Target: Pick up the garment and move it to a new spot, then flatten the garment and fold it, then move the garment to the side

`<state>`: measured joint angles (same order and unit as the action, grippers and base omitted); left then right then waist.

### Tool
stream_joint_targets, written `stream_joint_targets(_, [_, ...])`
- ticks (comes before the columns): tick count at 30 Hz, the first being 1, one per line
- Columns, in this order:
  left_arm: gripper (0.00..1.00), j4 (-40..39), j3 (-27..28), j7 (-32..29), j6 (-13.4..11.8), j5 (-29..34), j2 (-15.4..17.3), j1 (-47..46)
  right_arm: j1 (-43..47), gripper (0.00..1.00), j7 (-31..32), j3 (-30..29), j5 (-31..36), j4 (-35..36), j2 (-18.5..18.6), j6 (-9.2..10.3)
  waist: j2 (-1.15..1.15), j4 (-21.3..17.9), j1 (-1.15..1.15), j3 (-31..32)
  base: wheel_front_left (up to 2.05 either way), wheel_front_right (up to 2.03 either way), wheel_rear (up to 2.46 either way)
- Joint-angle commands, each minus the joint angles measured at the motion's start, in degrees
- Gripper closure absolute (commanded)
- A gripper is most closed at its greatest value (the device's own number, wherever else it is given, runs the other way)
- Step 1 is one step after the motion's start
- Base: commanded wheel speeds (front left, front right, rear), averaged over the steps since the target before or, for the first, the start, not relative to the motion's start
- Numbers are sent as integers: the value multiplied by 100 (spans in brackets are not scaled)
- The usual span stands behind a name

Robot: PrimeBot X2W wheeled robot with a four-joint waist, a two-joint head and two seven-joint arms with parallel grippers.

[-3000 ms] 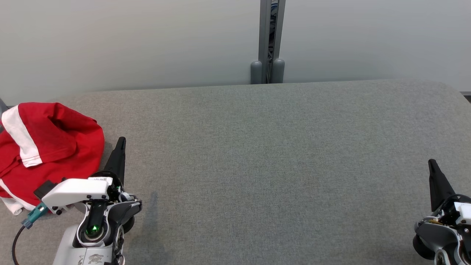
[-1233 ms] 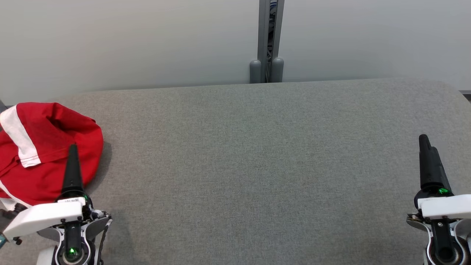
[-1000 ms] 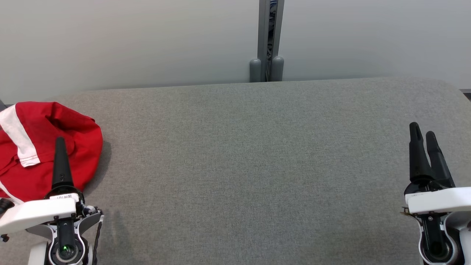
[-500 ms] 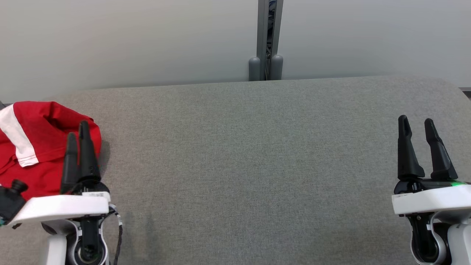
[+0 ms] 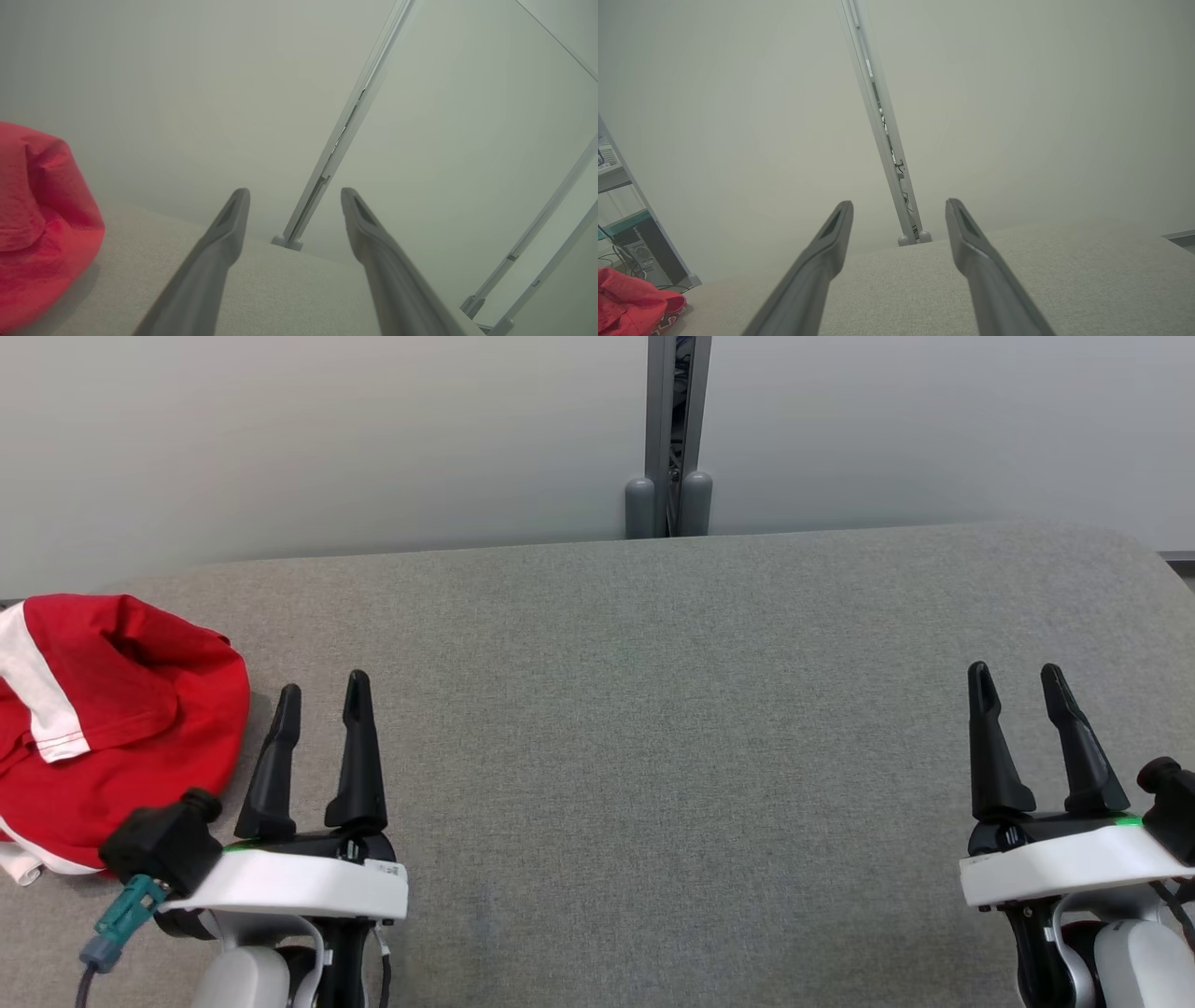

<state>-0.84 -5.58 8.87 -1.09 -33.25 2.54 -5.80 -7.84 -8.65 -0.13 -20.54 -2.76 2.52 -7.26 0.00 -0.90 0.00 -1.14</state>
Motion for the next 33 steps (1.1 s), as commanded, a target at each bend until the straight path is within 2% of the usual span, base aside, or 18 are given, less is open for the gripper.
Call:
stream_joint_targets(1, [0,-40,-64,55,-68,233,30,33,-27,0,-74,-7,135,8,46,-30,0,-5,0,-3,0,0,0])
stream_joint_targets(7, [0,114,-330,132,-232,817,33,157,23,0,-159,110,196,-255,46,-32,0,-29,0,2,0,0,0])
stream_joint_targets(19, [0,568,-559,300,-414,1558,38,281,18,0,-328,83,941,-678,50,-31,0,-52,0,19,0,0,0])
stream_joint_targets(33, [0,587,-612,455,-566,1919,42,419,-5,0,-481,116,1435,-824,55,-34,0,-75,0,25,0,0,0])
